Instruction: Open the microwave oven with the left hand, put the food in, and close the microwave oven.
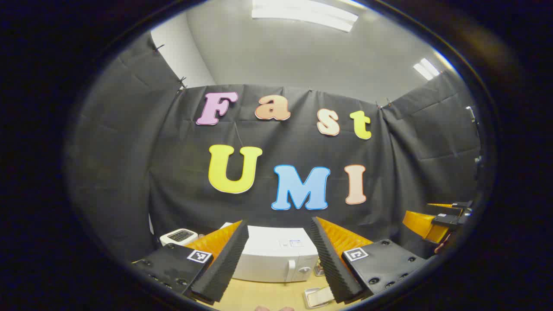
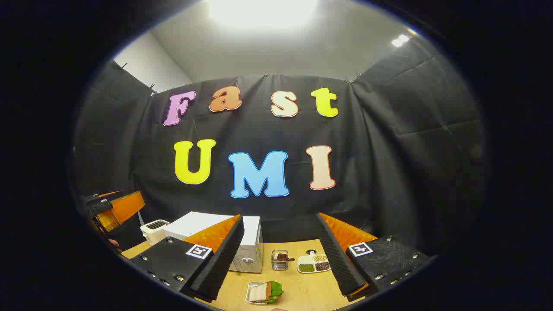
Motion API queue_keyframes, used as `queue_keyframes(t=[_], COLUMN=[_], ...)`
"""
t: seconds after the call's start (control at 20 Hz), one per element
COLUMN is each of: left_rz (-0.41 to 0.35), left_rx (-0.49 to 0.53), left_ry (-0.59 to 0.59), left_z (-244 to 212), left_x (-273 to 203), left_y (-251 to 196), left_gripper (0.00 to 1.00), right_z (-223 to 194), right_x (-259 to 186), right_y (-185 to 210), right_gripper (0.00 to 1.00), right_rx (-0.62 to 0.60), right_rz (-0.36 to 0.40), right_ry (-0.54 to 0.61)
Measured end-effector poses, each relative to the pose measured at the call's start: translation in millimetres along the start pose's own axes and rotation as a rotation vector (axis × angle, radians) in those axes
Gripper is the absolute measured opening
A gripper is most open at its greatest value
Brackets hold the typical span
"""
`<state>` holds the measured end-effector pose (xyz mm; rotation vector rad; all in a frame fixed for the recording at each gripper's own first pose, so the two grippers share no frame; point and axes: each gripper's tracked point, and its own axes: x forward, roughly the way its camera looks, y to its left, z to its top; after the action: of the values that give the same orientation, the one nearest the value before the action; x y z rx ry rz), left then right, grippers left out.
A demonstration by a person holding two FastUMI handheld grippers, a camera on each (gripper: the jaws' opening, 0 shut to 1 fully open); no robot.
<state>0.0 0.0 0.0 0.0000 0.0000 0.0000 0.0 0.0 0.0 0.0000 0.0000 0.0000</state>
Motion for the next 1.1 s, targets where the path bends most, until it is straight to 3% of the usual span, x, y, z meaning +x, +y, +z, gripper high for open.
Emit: queue_keyframes(t=[0.4, 0.5, 0.85, 0.95, 1.1], left_rz=[0.053, 0.036, -0.084, -0.132, -0.14], left_rx=[0.036, 0.032, 0.0, -0.011, -0.02], left_ry=[0.004, 0.025, 0.018, 0.063, 0.14], left_z=[-12, -23, -37, -66, -114], left_x=[15, 18, 40, 47, 64], left_y=[-20, -25, -24, -26, -19], left_gripper=[0.97, 0.97, 0.96, 0.96, 0.93], right_z=[-5, -16, -16, -23, -31], right_x=[35, 42, 41, 38, 39], right_y=[-6, -7, 0, -2, -7], right_gripper=[0.99, 0.99, 0.99, 0.99, 0.99], right_rx=[0.025, 0.025, 0.042, 0.042, 0.048], right_rz=[0.098, 0.099, 0.001, -0.042, -0.07], right_ry=[-0.021, -0.001, 0.014, 0.031, 0.043])
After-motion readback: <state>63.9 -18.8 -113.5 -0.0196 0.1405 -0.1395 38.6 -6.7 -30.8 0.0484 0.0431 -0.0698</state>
